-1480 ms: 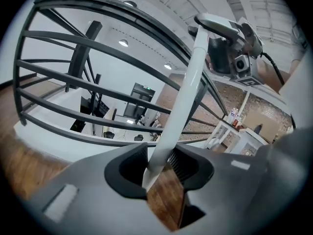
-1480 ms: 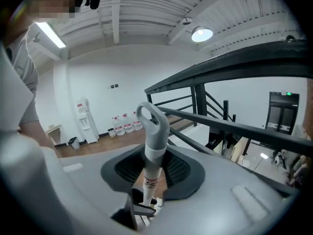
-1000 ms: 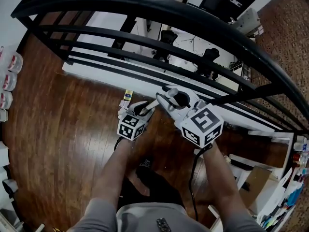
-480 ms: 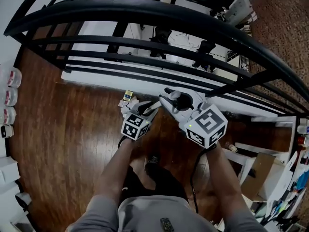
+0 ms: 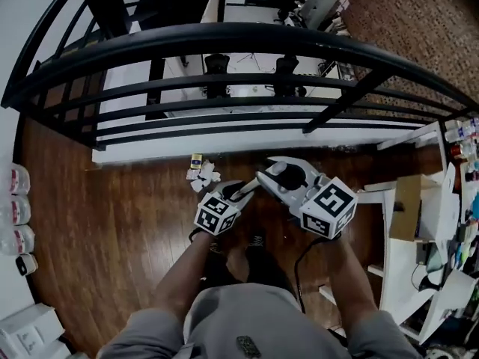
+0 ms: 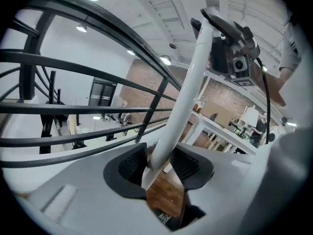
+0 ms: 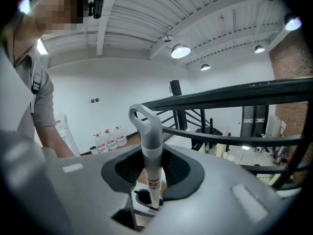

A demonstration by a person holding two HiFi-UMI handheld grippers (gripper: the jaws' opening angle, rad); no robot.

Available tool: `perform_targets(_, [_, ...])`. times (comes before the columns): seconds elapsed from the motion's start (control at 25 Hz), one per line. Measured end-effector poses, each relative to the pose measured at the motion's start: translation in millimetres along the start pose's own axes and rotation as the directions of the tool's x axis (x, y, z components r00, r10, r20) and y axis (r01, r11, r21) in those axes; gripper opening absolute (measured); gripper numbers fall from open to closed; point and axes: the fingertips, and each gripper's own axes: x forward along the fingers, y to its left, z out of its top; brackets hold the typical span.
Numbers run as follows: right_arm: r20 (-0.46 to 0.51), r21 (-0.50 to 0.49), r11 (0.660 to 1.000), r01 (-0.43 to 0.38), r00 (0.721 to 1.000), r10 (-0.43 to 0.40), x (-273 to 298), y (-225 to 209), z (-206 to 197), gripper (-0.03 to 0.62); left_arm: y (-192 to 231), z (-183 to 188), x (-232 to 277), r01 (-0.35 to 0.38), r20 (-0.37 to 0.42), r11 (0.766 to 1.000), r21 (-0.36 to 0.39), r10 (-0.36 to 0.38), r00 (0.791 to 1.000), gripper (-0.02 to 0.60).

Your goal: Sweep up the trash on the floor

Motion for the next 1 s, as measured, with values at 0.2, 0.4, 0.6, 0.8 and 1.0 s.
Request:
perform_targets(0.2, [0.030, 0.056, 0.986, 0.160, 0.986, -0.161, -52, 26, -13, 0.095, -54, -16, -10, 0.132, -0.056, 0.989, 0.062, -0.129, 0.990, 0.150])
perform_targets(0.4, [0.056, 0.157, 0.930, 0.334, 0.937, -0.346, -140, 45, -45, 0.095, -135, -41, 8, 0.318, -0.165, 0.938, 0.140, -0.295, 0.941, 0.155])
perform_targets(0.6, [0.076, 0.230, 0.850, 0.474, 0.862, -0.501, -247, 63, -93, 0.095, -239, -78, 42, 0.458, -0.271, 0.867, 0.198, -0.401, 0.875, 0.153])
perform_targets(0.8, [0.127, 0.294, 0.763, 0.575, 0.768, -0.627, -360, 99, -140, 0.095, -352, -122, 66, 0.580, -0.396, 0.774, 0.255, -0.464, 0.792, 0.147])
perform_targets(1.0, [0.135, 0.309, 0.712, 0.631, 0.712, -0.689, -471, 121, -192, 0.095, -464, -167, 103, 0.615, -0.415, 0.738, 0.280, -0.484, 0.770, 0.140])
